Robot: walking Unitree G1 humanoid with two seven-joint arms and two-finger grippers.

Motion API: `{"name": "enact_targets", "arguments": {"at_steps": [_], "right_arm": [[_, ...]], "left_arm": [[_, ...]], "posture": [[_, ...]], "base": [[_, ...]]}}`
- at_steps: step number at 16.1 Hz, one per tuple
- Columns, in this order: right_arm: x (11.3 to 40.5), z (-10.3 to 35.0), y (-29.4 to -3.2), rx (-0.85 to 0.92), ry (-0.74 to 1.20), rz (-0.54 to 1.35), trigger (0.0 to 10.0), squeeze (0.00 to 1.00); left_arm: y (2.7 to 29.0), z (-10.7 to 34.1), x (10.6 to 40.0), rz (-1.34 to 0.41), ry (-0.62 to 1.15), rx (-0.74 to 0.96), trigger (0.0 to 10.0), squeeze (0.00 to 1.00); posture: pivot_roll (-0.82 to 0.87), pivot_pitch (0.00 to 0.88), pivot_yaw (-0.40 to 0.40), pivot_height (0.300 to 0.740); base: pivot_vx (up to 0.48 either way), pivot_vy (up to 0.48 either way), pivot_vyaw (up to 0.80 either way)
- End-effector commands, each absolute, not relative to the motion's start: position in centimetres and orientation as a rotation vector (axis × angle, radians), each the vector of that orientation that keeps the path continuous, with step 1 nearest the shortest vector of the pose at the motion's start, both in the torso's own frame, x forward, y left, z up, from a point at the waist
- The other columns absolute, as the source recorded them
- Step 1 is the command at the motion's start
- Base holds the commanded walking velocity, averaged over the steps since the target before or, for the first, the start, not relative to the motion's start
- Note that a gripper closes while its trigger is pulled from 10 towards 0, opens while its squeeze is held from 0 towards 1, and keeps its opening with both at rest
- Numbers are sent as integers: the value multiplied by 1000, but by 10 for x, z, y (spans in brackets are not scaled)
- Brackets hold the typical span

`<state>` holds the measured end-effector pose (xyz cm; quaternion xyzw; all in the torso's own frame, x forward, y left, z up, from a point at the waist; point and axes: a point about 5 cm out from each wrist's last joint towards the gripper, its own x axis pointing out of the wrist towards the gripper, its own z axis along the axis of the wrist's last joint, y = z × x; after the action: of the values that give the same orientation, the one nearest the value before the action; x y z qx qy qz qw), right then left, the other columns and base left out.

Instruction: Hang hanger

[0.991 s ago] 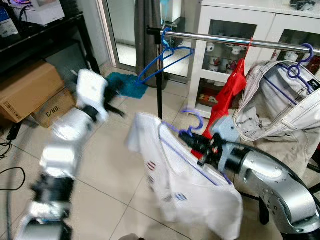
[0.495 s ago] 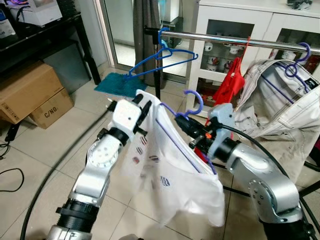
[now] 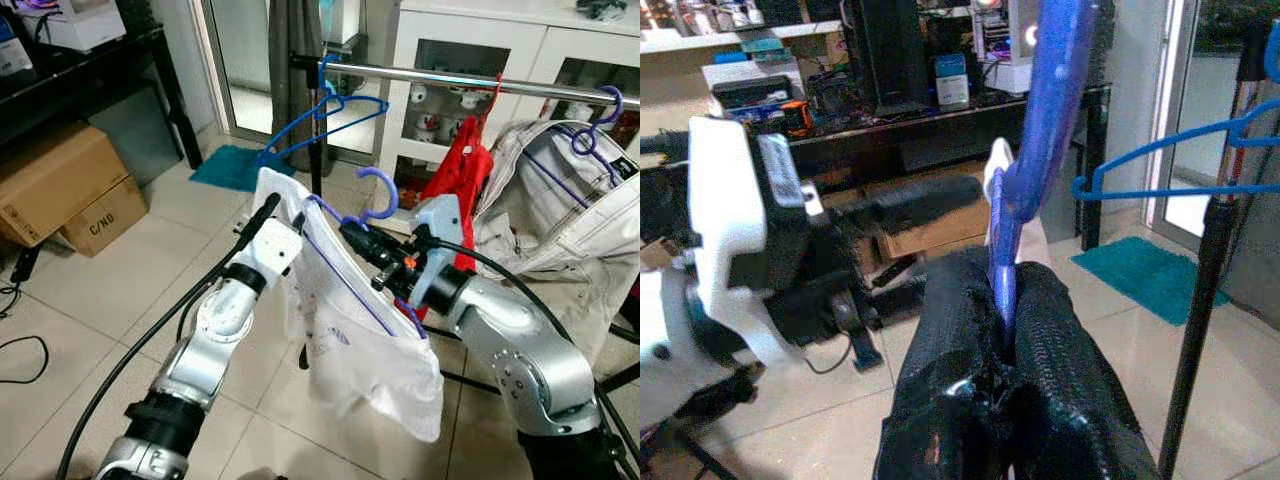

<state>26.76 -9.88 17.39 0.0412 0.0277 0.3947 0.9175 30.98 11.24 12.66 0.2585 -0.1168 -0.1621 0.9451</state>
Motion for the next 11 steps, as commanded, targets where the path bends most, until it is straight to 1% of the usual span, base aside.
{"name": "enact_targets", "arguments": {"at_steps": [1,3,6,8,11], "right_arm": [[266,185,-95,89,7,847,0,0],[266,186,-93,81,0,857,0,0],[264,187,-92,71,-6,869,0,0],[263,187,-93,69,-8,870,0,0],[263,186,-93,70,-8,868,0,0]], "left_arm": [[110,125,312,-366,-242,513,10000,0],[102,123,312,-433,-261,486,10000,0],[102,122,318,-415,-256,452,10000,0],[107,123,321,-368,-260,470,0,0],[114,124,323,-324,-264,485,0,0]], "posture": [[-150,0,53,740],[-149,0,56,740],[-156,0,63,740],[-157,0,67,740],[-153,0,74,740]], "base": [[0,0,0],[0,0,0],[0,0,0],[0,0,0],[0,0,0]]}}
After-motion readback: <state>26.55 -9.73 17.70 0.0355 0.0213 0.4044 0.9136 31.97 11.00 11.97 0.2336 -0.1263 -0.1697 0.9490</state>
